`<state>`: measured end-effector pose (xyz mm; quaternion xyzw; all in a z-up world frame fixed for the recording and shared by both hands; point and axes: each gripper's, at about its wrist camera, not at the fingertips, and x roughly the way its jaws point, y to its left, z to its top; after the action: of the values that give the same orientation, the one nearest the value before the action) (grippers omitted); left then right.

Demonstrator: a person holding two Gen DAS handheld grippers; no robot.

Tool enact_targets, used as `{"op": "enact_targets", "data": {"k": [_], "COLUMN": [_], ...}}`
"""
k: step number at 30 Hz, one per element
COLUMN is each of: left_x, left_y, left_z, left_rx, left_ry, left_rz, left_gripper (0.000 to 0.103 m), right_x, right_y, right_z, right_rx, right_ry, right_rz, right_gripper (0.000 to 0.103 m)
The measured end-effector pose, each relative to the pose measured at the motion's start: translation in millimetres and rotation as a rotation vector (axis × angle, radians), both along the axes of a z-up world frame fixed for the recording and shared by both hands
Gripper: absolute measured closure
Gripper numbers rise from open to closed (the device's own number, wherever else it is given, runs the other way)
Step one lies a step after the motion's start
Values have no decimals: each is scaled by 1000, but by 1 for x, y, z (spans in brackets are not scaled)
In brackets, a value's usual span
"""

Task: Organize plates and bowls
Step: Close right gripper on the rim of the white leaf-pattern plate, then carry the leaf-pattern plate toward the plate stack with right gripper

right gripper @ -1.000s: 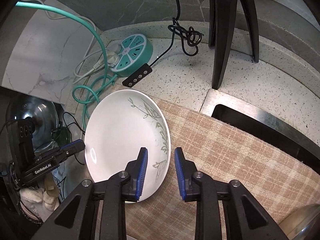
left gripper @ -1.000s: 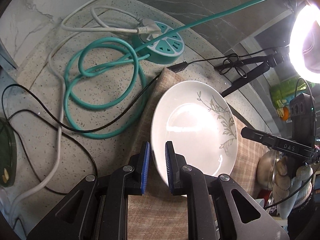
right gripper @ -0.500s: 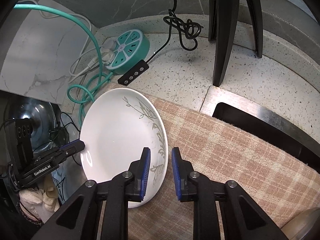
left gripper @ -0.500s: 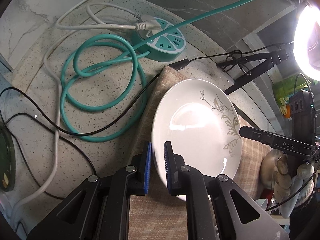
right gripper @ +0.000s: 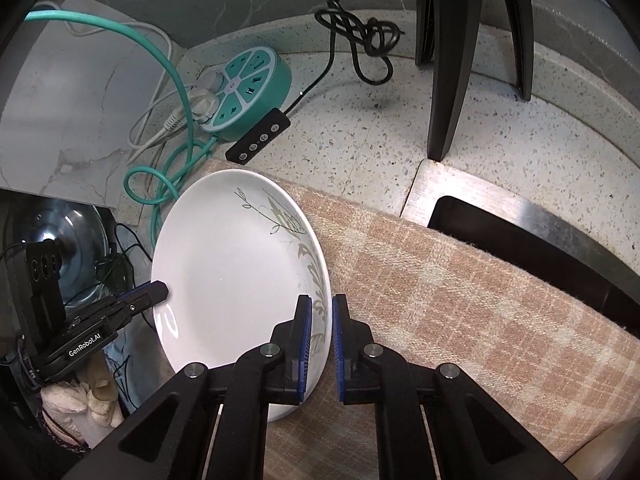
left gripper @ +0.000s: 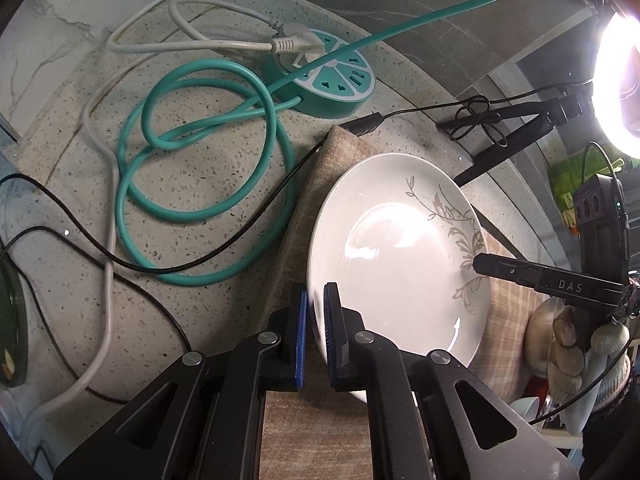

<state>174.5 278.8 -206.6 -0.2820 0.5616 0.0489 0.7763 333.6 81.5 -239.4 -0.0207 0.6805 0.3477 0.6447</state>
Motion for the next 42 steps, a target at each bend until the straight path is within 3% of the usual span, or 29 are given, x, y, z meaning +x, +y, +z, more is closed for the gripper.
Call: {"op": "enact_targets", "data": {"k": [18,42], "left_x": [-1,-35], "left_y": [0,-10], "left_z": [5,60], "left_rx": [1,8], "left_ry": [-8,-89], "left_rz": [-4,-53], "left_gripper": [97,97], "right_x": [-4,-42], "right_y": [-5,-25], "right_z": [10,66], "right_rx": [-10,29], "right_ry": [-19,-47], "right_rz": [-21,-75], "right_gripper": [99,99]}}
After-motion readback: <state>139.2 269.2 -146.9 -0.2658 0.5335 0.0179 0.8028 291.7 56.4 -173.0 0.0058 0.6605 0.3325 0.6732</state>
